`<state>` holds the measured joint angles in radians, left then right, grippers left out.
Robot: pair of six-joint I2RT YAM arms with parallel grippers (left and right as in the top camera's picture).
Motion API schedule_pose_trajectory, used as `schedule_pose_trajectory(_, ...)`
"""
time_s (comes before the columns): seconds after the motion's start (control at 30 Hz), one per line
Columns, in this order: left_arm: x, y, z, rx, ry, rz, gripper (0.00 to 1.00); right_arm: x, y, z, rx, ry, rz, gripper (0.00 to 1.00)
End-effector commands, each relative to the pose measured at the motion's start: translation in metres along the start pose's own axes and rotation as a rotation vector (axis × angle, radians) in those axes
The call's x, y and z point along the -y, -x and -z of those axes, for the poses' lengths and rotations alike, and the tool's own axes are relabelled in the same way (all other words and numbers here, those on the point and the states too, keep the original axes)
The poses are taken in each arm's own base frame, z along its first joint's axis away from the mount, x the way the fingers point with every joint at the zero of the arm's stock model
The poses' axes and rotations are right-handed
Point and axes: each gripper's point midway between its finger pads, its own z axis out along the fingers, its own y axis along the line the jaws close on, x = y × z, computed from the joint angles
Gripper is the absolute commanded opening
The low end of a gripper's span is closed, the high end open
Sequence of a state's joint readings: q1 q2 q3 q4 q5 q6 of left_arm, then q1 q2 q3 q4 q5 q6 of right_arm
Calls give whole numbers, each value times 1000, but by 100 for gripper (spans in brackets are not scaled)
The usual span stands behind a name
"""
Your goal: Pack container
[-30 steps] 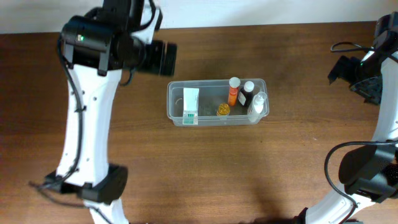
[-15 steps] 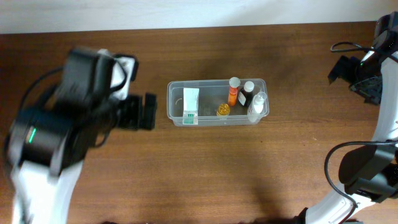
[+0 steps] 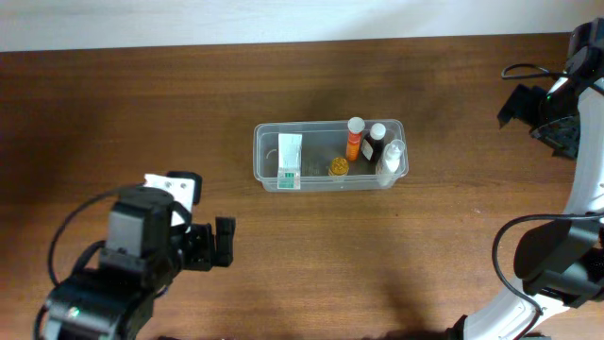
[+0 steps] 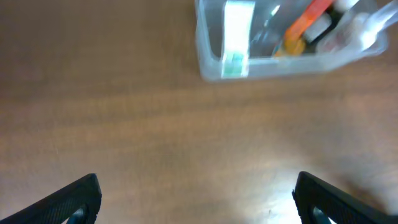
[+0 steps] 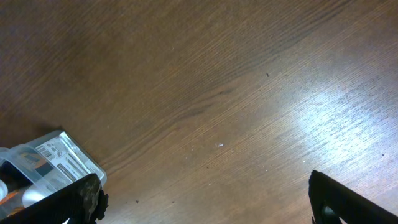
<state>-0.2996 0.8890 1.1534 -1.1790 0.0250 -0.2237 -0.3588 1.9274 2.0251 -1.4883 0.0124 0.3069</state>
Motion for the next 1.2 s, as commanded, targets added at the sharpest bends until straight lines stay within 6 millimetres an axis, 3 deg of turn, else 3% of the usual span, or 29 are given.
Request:
schedule_pose_trajectory(0.0,-5,-17,-12,-66,22,18,99,1,1,3,9,4,-4,98)
schedule_pose_trajectory(0.13,-7,-37,-17,-167,28,25,99,1,1,3,9,4,-4,98)
schedule_pose_trajectory(0.33,-12,-34,-22,-169,60,21,99,1,1,3,9,4,-4,98)
schedule_pose_trajectory(0.5,-18,-15,-29,-102,102,-44,99,1,1,3,9,4,-4,98)
schedule_pose_trajectory(0.77,-19,-16,-64,-72,90,-165,99,1,1,3,9,4,-4,98)
schedule_pose_trajectory(1.0,-24,-33,-104,91,68,-215,99,1,1,3,9,4,-4,98)
schedule_pose_trajectory(1.17,-22,-25,-115,310,40,-211,99,1,1,3,9,4,-4,98)
